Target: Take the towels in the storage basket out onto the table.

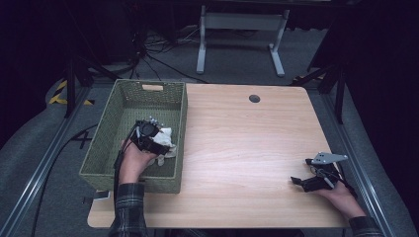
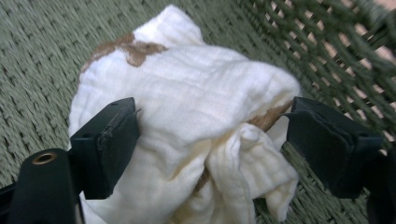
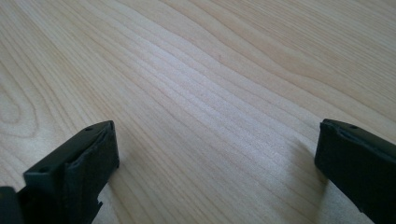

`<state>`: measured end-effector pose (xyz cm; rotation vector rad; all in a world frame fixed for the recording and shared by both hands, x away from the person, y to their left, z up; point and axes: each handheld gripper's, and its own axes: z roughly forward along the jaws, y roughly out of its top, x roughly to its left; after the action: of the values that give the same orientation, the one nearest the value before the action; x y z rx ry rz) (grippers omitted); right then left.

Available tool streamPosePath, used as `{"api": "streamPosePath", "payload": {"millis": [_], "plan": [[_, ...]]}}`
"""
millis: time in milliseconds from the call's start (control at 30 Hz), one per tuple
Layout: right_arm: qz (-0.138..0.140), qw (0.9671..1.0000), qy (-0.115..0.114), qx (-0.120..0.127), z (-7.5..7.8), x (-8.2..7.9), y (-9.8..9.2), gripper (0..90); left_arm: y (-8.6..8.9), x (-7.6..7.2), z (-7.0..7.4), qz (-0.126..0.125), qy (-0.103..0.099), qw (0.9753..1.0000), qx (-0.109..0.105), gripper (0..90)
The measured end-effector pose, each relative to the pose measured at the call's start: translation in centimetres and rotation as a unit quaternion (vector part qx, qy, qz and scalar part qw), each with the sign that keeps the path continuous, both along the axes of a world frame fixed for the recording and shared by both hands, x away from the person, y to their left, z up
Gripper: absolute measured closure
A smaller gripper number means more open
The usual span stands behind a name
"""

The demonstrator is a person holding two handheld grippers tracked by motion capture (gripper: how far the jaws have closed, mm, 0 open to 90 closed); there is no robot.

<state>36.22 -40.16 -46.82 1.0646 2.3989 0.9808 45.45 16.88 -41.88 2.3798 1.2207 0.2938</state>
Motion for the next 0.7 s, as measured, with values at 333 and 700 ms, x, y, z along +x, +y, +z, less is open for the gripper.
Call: {"api": "streamPosePath", "payload": {"millis": [333, 700], "plan": [[0.001, 1.0000, -0.001, 0.000, 0.0, 0.2, 0.1, 0.0, 0.1, 0.2, -0.4, 0.012, 0.037, 0.9992, 0.003, 43.5], [0.001, 1.0000, 0.000, 0.000, 0.0, 0.3, 0.1, 0.0, 0.9, -0.4, 0.5, 0.039, 0.036, 0.9982, -0.027, 76.2]]}}
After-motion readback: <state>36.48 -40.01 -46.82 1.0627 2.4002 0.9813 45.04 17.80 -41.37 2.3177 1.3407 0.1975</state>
